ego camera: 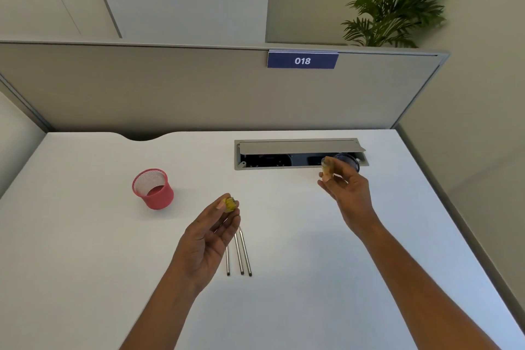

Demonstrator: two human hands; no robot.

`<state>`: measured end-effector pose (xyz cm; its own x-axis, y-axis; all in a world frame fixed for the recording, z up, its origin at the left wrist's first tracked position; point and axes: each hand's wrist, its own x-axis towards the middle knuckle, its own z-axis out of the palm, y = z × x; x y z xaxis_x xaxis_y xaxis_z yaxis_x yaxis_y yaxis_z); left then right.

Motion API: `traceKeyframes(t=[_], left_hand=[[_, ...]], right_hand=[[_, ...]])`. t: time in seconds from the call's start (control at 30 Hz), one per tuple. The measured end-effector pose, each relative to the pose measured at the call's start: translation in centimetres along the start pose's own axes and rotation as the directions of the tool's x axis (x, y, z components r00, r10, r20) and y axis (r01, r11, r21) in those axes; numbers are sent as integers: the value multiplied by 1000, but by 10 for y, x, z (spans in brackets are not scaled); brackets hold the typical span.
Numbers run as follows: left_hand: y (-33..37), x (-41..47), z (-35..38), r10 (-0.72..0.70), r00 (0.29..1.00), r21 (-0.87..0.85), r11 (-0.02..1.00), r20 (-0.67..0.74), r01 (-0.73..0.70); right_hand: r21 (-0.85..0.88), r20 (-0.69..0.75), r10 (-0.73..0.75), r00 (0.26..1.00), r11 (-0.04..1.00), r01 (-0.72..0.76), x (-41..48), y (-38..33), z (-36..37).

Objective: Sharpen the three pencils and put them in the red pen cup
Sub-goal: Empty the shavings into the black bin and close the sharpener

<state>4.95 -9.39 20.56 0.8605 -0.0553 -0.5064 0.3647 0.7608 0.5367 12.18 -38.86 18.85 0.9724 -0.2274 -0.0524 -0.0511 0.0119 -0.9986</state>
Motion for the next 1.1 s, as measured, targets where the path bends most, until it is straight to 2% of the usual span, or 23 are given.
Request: traceKeyframes(t=[0.2, 0.33, 0.57, 0.8, 0.93, 1.03, 1.1], left_hand=[[1, 14, -3, 20, 1000, -10, 1000, -11, -20], [-3, 26, -7, 22, 999, -22, 1000, -24, -23], [-8, 40, -13, 16, 999, -4, 1000, -35, -16], [-11, 49, -12, 21, 998, -18, 1000, -51, -22], [-11, 52, -10, 15, 998, -20, 1000, -56, -17], [-11, 54, -11, 14, 999, -19, 1000, -53, -15], [-11, 56, -12, 9, 998, -25, 1000, -60, -10]], right_hand=[[-208, -189, -27, 982, 978, -13, 63, 15, -55], [-516, -271, -39, 962, 850, -111, 89, 27, -78], [-748, -172, -47, 984, 657, -99, 109, 36, -79], [-953, -6, -33, 999, 304, 5, 127, 38, -78], [-964, 40, -70, 997, 260, 57, 134, 37, -78], [-977, 64, -29, 998, 201, 68, 139, 37, -81], [-974, 67, -36, 997, 212, 74, 139, 38, -82]])
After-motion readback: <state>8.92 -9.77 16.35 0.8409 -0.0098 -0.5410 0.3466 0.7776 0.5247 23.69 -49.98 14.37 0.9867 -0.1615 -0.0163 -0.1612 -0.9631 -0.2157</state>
